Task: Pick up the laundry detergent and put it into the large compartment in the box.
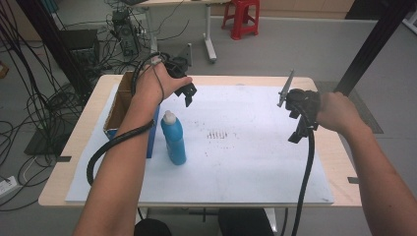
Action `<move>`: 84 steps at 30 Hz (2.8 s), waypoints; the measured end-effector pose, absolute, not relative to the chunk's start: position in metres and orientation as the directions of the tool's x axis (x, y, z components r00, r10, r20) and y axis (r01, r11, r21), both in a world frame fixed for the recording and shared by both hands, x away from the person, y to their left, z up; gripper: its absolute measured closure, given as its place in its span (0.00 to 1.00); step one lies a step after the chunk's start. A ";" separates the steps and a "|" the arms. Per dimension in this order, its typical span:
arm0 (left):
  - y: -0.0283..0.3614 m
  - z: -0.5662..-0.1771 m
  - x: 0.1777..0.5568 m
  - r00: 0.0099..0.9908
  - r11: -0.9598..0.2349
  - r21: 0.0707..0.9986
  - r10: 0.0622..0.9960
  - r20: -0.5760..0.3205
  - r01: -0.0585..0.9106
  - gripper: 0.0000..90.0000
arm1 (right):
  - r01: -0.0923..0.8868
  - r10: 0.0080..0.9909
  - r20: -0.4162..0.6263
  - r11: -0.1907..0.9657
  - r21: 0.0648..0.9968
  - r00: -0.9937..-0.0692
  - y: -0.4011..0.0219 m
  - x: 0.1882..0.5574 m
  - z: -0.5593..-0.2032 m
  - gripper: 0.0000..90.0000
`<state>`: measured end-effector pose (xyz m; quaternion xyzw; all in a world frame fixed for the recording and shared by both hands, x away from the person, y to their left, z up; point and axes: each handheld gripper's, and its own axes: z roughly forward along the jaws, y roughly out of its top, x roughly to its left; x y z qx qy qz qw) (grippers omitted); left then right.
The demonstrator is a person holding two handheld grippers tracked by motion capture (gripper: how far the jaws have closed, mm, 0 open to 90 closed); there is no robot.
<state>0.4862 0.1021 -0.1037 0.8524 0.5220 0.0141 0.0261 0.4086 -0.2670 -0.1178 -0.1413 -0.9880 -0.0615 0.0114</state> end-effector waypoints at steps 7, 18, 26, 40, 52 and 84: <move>0.100 -0.105 0.487 0.447 -0.446 0.054 0.895 -0.001 0.893 0.08 | 0.280 0.277 0.039 0.953 0.116 -0.960 -0.268 0.408 -0.118 0.04; 0.102 -0.101 0.484 0.398 -0.398 0.071 0.917 0.008 0.915 0.08 | 0.271 0.268 0.039 0.955 0.122 -0.963 -0.267 0.409 -0.120 0.04; 0.112 -0.083 0.472 0.263 -0.261 0.100 0.965 -0.004 0.960 0.08 | 0.268 0.266 0.040 0.956 0.121 -0.963 -0.267 0.409 -0.120 0.04; 0.127 -0.048 0.440 0.069 -0.068 0.100 0.998 -0.010 0.993 0.08 | 0.241 0.239 0.027 0.961 0.137 -0.971 -0.264 0.401 -0.118 0.04; 0.117 -0.054 0.425 -0.007 0.006 0.086 1.000 0.011 0.996 0.08 | 0.241 0.240 0.026 0.960 0.140 -0.970 -0.263 0.393 -0.119 0.04; 0.105 -0.090 0.415 -0.119 0.121 0.042 0.992 -0.037 0.992 0.07 | 0.213 0.212 0.024 0.964 0.159 -0.977 -0.275 0.384 -0.126 0.04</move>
